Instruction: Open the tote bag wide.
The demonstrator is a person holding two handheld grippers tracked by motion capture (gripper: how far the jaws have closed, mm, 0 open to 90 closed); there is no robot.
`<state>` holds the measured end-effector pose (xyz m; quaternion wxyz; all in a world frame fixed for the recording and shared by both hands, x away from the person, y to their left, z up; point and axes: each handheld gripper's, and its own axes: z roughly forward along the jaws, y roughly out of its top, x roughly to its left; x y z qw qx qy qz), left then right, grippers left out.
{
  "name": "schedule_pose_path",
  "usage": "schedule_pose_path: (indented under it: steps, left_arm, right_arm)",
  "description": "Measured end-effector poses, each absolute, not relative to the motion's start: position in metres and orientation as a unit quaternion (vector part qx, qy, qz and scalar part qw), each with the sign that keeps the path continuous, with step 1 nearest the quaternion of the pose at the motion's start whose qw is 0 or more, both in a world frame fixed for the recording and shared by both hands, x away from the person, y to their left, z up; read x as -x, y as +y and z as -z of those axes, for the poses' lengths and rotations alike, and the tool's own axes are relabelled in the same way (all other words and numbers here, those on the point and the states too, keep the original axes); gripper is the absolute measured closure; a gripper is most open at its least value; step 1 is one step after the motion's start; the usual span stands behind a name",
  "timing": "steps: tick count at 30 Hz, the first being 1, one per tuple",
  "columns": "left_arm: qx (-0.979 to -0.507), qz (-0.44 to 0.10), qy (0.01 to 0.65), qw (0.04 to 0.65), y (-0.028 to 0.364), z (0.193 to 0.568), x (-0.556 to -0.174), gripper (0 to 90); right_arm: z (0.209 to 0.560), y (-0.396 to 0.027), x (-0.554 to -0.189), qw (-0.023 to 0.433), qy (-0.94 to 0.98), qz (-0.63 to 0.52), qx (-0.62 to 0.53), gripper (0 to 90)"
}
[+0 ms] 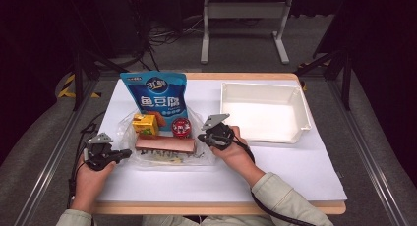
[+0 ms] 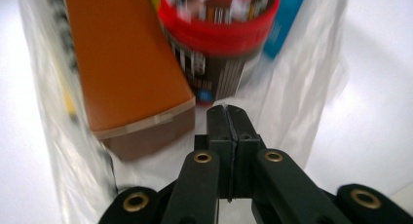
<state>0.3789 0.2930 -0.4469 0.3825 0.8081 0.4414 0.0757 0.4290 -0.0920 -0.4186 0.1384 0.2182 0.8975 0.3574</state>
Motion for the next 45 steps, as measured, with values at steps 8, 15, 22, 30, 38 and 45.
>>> schedule_pose_path:
  steps: [8,15,22,30,38,45]
  left_arm:
    - [-0.807,-0.076,0.442,0.384,0.293,0.447,-0.379,90.0]
    - [-0.803,-0.079,0.439,0.396,0.295,0.446,-0.378,89.0]
    - [-0.800,-0.082,0.433,0.407,0.297,0.443,-0.377,85.9]
    - [-0.796,-0.085,0.432,0.416,0.299,0.439,-0.377,84.8]
    - [-0.794,-0.083,0.425,0.426,0.301,0.437,-0.380,84.1]
    - [-0.788,-0.084,0.435,0.428,0.305,0.438,-0.381,83.9]
  right_arm:
    - [0.439,-0.091,-0.430,0.106,0.908,-0.340,-0.219,89.4]
    - [0.439,-0.087,-0.429,0.100,0.909,-0.346,-0.211,86.7]
    - [0.425,-0.096,-0.429,0.091,0.896,-0.370,-0.226,66.5]
    - [0.404,-0.103,-0.426,0.077,0.880,-0.408,-0.230,52.6]
    - [0.375,-0.112,-0.424,0.062,0.854,-0.465,-0.223,43.0]
    - [0.354,-0.110,-0.425,0.078,0.856,-0.466,-0.208,42.2]
